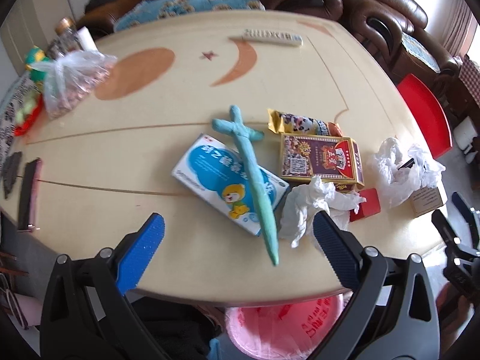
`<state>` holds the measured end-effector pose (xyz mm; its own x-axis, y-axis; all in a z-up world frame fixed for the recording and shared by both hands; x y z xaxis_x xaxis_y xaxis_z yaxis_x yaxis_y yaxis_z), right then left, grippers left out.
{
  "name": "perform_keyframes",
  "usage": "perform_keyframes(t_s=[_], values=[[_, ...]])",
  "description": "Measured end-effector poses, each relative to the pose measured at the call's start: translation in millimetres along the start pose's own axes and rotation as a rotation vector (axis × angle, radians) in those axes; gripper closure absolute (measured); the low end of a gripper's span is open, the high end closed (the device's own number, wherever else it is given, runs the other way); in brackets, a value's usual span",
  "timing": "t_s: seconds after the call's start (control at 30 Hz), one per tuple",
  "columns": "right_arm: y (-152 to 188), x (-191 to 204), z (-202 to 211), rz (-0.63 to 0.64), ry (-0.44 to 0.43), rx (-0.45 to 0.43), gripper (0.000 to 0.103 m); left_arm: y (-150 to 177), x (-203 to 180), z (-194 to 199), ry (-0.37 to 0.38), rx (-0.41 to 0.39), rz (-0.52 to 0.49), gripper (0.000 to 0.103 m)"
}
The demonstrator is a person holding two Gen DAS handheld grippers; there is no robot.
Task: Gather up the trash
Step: 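Move right tool toward white box while left tool approaches teal toy sword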
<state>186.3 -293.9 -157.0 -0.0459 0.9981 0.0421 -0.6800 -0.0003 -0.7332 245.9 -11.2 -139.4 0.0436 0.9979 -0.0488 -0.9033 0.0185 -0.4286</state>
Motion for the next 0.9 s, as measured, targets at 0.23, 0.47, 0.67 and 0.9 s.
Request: perform_keyframes(t_s=[0.23, 0.47, 0.67, 0.9], values=[[1, -9, -24, -0.003, -0.010, 0.027, 0.011, -23, 3, -19, 0.090, 0.082, 0.057, 0.006], [4, -15, -34, -0.027, -0.033, 0.038, 0.012, -33, -4, -33, 0.132, 0.133, 0.054, 0.006], [2, -14, -41, -0.005, -0.040, 0.037, 0.018, -38, -10, -52, 0.151, 0.196, 0.069, 0.015], [4, -11, -48, -0.001, -0.051, 0.053, 0.038, -40, -10, -62, 0.143, 0.225, 0.079, 0.023]])
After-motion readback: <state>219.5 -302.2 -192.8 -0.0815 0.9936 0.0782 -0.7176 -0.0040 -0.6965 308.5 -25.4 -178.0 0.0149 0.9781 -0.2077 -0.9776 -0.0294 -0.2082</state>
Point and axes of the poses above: each gripper's, at about its wrist camera, not at the fingertips, and z roughly against the way its jaws point, x to its left, y to its underside, the point moved 3 cm from there along -z, roughly the way its jaws point, and after that the axes turned 6 degrees about z, right-handed, at the moved point
